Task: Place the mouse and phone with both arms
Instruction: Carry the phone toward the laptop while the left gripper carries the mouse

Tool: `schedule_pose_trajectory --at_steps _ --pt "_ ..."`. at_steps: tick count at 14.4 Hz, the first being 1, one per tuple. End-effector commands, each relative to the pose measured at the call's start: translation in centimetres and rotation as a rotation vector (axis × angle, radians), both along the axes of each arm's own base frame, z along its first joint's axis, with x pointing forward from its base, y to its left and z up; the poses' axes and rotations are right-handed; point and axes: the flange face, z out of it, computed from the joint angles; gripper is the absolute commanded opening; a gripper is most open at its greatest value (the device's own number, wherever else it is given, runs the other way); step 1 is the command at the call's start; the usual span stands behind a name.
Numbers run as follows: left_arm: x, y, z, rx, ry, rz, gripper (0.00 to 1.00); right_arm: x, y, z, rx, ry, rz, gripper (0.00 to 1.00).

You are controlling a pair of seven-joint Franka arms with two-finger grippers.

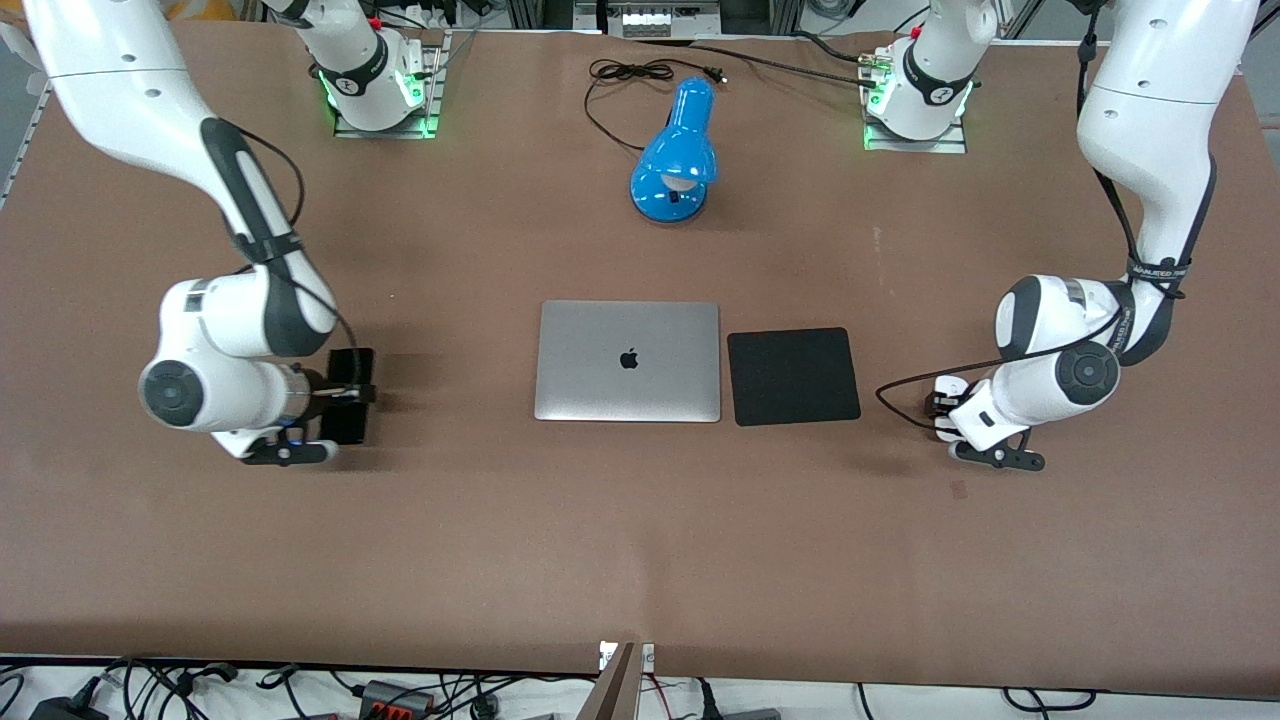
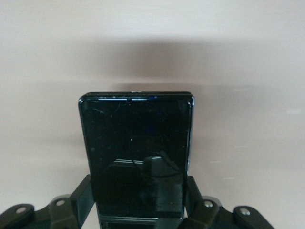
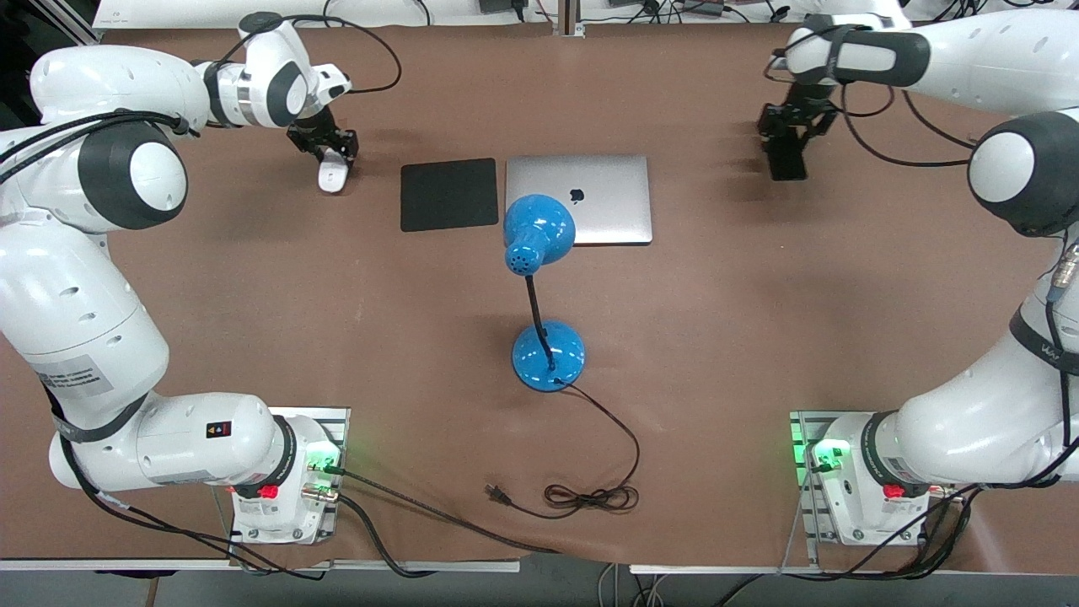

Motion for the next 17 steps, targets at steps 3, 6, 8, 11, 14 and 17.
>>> schedule_pose_trajectory --at_steps 3,6,8,11,14,17 --pt "-1.1 -12.9 3.3 0.025 0.022 0.029 0.4 -1.7 11.8 -1.1 -0.035 0.006 0.002 0.34" --pt "-3.5 -19.8 2.7 0.041 0.029 0.032 0.4 -2.5 14.0 -1.8 -0.042 0.015 -0.003 0.34" --pt "-4.6 -22.1 1.7 0.039 0.043 0.017 0.4 -2.9 14.9 -2.2 -0.04 0.02 0.003 0.34" --pt "-5.8 -24.6 0.8 0.049 0.046 0.041 0.4 -3.4 16.1 -2.7 -0.037 0.018 0.015 0.34" --pt "-5.6 -24.5 0.1 0.04 0.034 0.042 0.4 -3.6 16.9 -3.8 -0.028 0.001 0.026 0.34" --pt "-5.4 -24.1 -0.7 0.035 0.034 0.054 0.48 -4.0 17.8 -4.7 -0.025 0.001 0.036 0.34"
